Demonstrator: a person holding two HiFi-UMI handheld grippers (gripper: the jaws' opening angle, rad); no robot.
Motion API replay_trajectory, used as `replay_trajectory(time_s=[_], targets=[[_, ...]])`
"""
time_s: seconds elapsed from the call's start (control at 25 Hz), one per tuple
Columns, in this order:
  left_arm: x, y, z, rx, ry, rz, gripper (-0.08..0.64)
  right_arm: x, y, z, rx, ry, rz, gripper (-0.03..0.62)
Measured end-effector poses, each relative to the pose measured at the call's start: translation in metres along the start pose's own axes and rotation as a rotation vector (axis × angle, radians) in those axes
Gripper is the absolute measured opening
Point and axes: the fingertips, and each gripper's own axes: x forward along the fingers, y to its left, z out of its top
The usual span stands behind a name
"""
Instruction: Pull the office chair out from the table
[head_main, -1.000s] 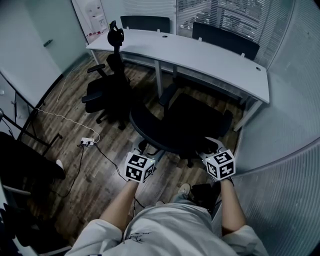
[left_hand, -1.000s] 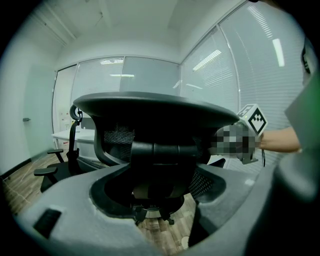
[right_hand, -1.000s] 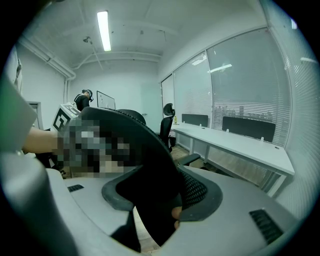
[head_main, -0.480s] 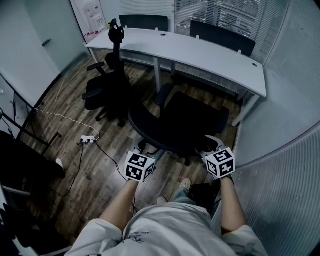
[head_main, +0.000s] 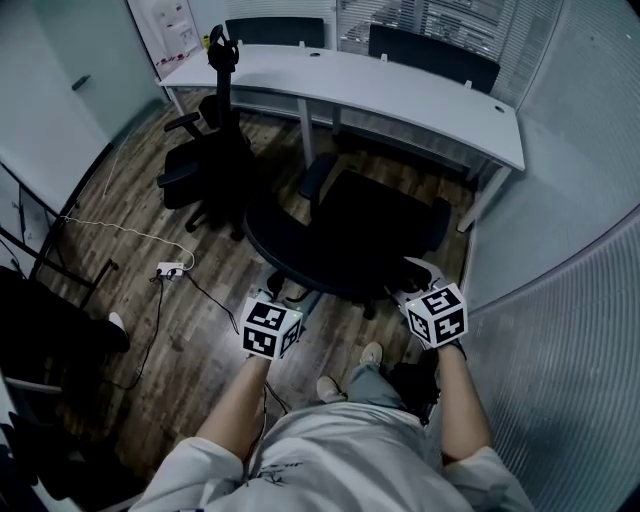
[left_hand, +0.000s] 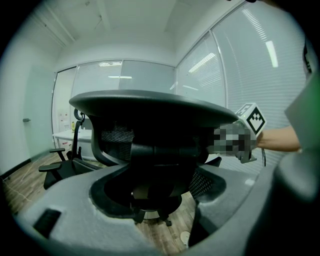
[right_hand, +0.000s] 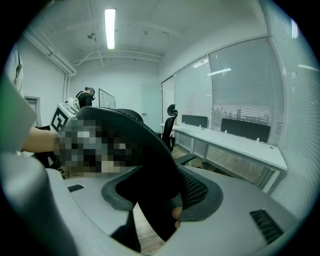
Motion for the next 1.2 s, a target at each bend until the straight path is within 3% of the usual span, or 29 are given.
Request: replay_trajectory(time_s=[1.2], targets=[[-0.1, -0.051, -0.04, -0.015, 0.031, 0.008, 0.321, -0.065, 0.089, -0.03, -0.018, -0.009, 0.053, 0.199]])
